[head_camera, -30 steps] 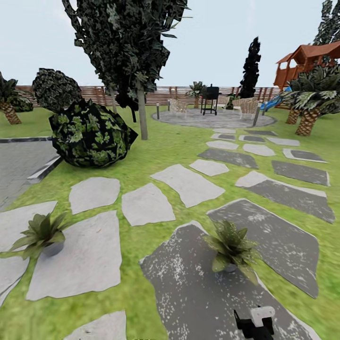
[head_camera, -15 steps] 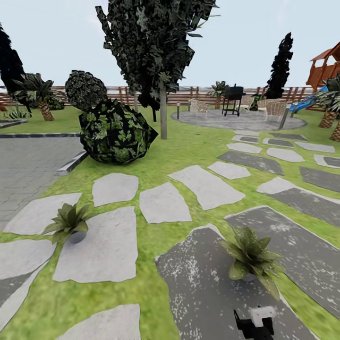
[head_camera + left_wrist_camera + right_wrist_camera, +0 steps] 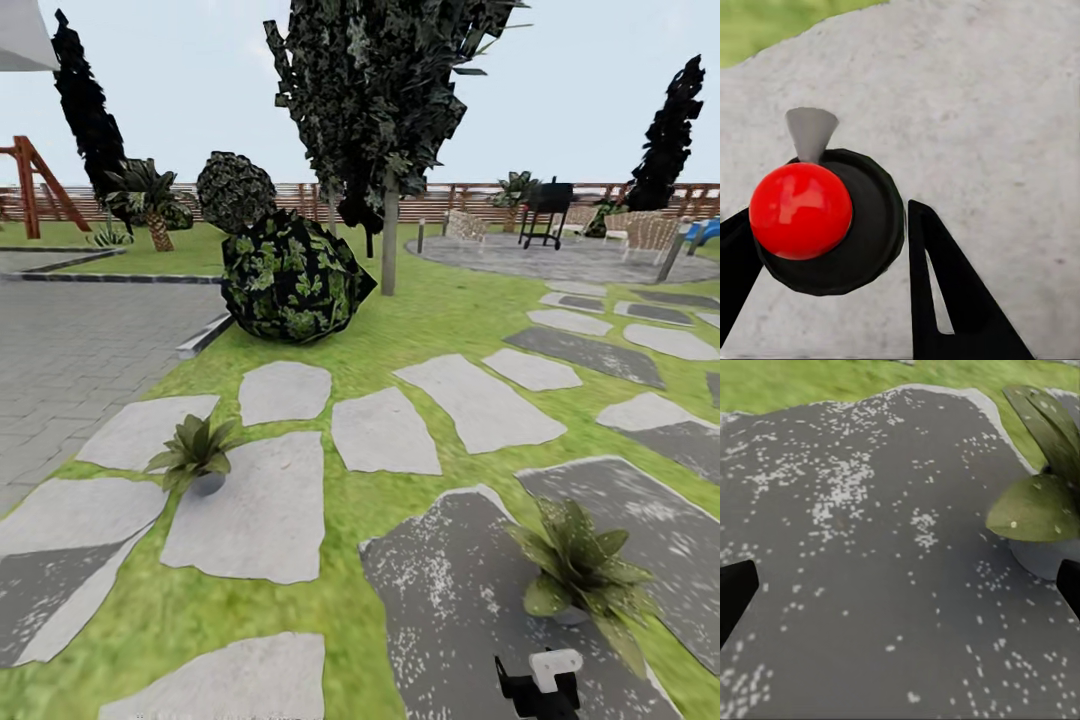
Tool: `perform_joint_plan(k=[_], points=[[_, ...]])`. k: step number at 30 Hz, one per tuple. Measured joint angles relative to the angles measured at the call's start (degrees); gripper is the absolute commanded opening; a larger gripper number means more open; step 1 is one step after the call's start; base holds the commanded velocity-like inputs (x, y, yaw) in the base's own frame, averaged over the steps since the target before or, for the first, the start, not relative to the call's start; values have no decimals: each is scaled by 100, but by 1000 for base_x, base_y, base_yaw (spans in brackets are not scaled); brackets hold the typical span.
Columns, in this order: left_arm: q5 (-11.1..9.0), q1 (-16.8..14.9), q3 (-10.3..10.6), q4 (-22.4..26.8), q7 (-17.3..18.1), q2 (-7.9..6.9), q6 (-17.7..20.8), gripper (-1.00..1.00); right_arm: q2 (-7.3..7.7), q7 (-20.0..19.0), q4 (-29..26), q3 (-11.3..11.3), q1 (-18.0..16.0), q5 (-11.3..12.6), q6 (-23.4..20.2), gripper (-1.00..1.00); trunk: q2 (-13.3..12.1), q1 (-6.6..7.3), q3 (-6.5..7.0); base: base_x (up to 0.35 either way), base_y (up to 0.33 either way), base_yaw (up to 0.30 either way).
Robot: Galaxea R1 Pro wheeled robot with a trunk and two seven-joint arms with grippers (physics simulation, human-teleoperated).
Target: Pick up the pesticide atomizer in the garden and spray insectifuge to fully cover both potted plants in the garden.
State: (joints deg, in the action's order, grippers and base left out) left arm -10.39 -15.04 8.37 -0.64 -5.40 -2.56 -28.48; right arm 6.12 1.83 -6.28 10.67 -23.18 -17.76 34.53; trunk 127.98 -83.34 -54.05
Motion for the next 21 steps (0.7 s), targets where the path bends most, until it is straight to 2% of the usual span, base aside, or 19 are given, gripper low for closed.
perform_joint_plan(k=[21], points=[[-2,-1,1,0,0,2,0,-100,-7,0,0,-4,0,-8,-2,100,0,0,0,0,0,278]])
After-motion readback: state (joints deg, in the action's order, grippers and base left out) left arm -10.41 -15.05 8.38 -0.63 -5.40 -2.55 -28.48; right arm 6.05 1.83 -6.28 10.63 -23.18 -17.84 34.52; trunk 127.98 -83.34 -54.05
